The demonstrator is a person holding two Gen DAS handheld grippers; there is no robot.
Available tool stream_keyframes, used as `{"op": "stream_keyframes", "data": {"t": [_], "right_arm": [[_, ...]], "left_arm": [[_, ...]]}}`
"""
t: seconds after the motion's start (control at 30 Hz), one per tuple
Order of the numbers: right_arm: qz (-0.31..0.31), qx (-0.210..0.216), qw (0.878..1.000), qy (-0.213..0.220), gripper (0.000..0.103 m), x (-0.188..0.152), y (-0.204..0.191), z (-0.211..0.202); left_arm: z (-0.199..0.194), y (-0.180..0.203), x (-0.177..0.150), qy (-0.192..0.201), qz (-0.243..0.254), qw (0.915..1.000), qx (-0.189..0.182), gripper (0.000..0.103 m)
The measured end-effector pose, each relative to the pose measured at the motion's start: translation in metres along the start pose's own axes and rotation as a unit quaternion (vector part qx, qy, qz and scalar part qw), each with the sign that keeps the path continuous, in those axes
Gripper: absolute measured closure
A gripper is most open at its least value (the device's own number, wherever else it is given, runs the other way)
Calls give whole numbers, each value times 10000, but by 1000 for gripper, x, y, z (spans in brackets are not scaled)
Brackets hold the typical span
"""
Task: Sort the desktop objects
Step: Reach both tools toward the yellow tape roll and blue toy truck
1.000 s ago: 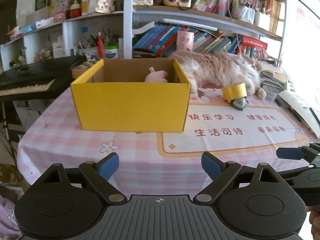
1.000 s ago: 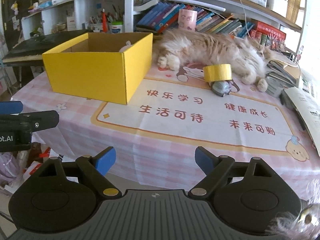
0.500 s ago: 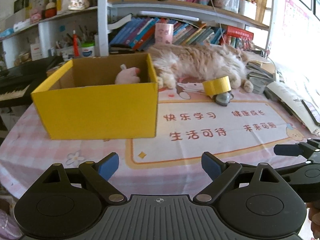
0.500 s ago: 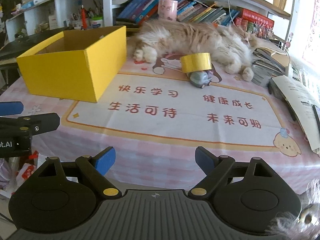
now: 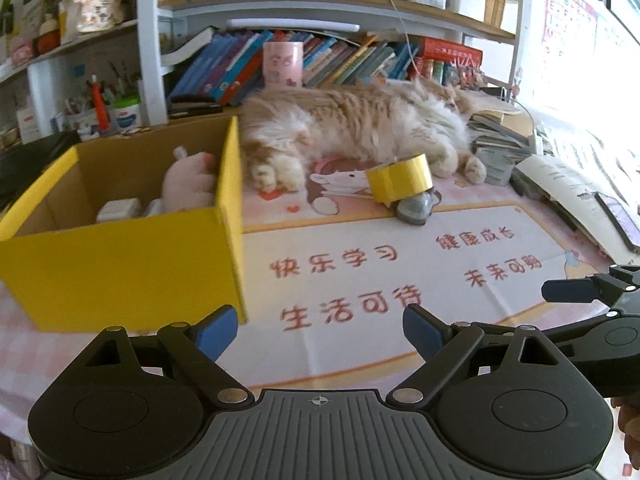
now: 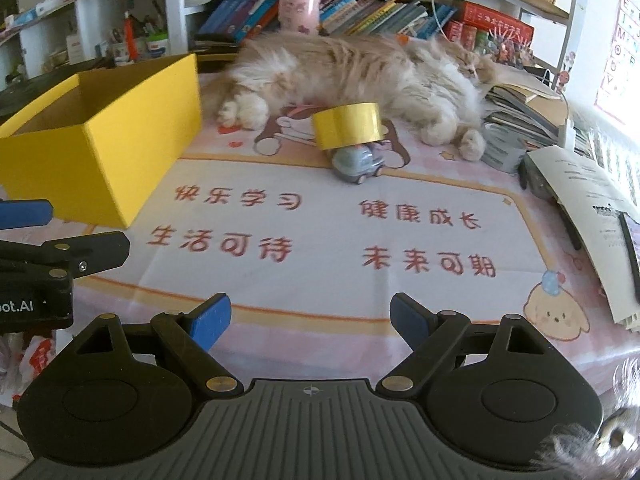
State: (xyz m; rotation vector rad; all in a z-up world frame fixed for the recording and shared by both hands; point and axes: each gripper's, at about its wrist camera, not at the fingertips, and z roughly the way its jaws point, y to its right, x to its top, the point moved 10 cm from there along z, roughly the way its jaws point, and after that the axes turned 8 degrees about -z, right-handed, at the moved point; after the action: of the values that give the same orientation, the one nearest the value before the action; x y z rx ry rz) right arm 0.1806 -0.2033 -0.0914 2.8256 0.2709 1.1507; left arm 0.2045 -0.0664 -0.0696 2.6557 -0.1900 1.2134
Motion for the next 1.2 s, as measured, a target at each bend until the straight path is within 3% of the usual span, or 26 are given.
{"op": "stream_keyframes", "data": {"t": [0.2,0.4,0.83,1.2], "right_arm": [[82,-61,9999,-40,17,8,30,14],[70,13,10000,-48,17,18,53,28],[-181,497,9985,151,17,53,78,64],[-162,903,9955,242,17,81,88,97]], "left_arm": [[22,21,12,-27,27,10000,-53,11],[38,27,24,-35,-149,9998,123,11],[62,35,47,115,-335,9971,678,11],[84,42,63,56,-310,9951,932,11]]}}
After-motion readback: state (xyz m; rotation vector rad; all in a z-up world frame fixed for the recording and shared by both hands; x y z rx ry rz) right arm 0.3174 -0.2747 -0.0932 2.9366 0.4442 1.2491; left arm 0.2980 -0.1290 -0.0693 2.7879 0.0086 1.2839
